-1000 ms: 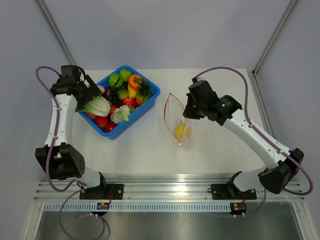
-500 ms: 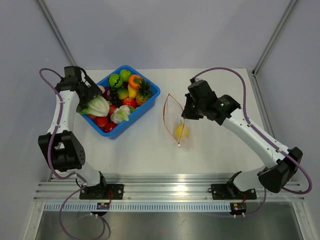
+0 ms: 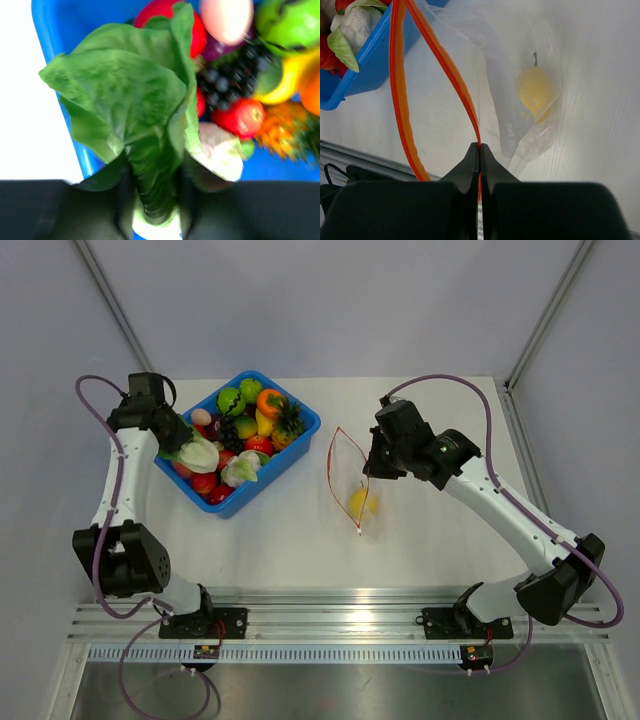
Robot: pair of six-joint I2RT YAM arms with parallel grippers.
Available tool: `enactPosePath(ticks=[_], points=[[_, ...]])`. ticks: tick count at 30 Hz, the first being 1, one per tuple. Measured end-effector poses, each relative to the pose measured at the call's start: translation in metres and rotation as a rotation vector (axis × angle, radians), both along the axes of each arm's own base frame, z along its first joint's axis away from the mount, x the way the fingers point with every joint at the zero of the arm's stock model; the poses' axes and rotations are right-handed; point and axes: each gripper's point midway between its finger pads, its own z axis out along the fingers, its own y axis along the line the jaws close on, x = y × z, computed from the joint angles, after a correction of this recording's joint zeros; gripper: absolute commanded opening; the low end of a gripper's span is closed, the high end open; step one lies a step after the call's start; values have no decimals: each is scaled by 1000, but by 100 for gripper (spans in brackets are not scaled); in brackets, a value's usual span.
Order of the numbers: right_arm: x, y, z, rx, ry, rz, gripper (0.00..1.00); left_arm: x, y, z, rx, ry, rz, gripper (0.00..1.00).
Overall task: Place the food in the zip-top bag and seal the zipper
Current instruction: Pick up the fake vegetable from the bin, then place the fake vegetable in the zipper food storage bag.
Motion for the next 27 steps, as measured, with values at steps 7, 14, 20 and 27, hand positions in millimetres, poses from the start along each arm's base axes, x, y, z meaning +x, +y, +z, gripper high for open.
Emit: enactPosePath(ticks=[7,14,20,27], points=[[3,3,-1,6,0,-1,0,-21,-33,99,54,-239,-144,0],[10,17,-17,14,36,11,0,-60,-123,181,24,-575,-497,0],[11,27,-19,46,62,24,0,-88,-188,183,-52,-724,-760,0],[13,40,-7,112,57,39,0,-112,-257,157,-150,-762,-978,0]])
